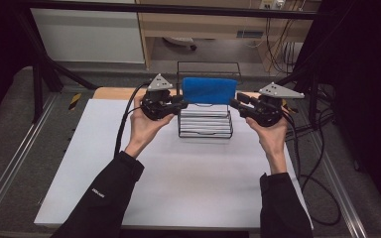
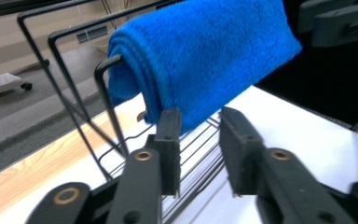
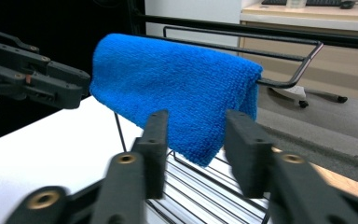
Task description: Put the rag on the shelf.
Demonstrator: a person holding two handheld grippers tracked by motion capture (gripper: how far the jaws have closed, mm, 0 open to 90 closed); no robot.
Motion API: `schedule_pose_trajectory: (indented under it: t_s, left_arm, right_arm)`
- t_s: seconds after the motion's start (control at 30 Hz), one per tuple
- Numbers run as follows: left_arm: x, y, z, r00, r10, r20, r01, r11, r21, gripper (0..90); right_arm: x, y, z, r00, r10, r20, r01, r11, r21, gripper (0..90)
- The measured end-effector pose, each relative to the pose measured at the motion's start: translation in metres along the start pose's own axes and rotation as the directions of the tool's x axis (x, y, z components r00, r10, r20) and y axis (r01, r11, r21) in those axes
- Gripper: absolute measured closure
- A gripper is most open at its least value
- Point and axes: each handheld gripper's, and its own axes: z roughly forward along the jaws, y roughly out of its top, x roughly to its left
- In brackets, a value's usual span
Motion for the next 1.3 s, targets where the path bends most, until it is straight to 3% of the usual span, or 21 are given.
schedule_pose_trajectory:
  t_s: [0.37,0.7,1.1,1.3]
  left_arm:
    - [0.005,-0.028,-0.022,0.9999,-0.005,-0.013,0.006,0.9988,0.048,36.5]
    - [0.013,-0.067,-0.045,0.9985,-0.028,-0.048,0.032,0.9971,0.069,15.7]
    - [0.025,-0.128,-0.073,0.9904,-0.082,-0.111,0.093,0.9908,0.098,9.3]
    - [0.028,-0.158,-0.086,0.9886,-0.08,-0.128,0.093,0.9901,0.105,10.0]
  right_arm:
    - [0.007,0.0,-0.012,0.9999,0.009,-0.005,-0.009,0.9995,0.031,25.6]
    - [0.012,-0.015,-0.013,0.9998,0.012,-0.017,-0.01,0.9966,0.082,9.0]
    - [0.013,-0.054,-0.015,0.9987,0.044,-0.024,-0.04,0.991,0.128,3.4]
    - [0.013,-0.076,-0.018,0.9989,0.04,-0.025,-0.036,0.9877,0.152,2.0]
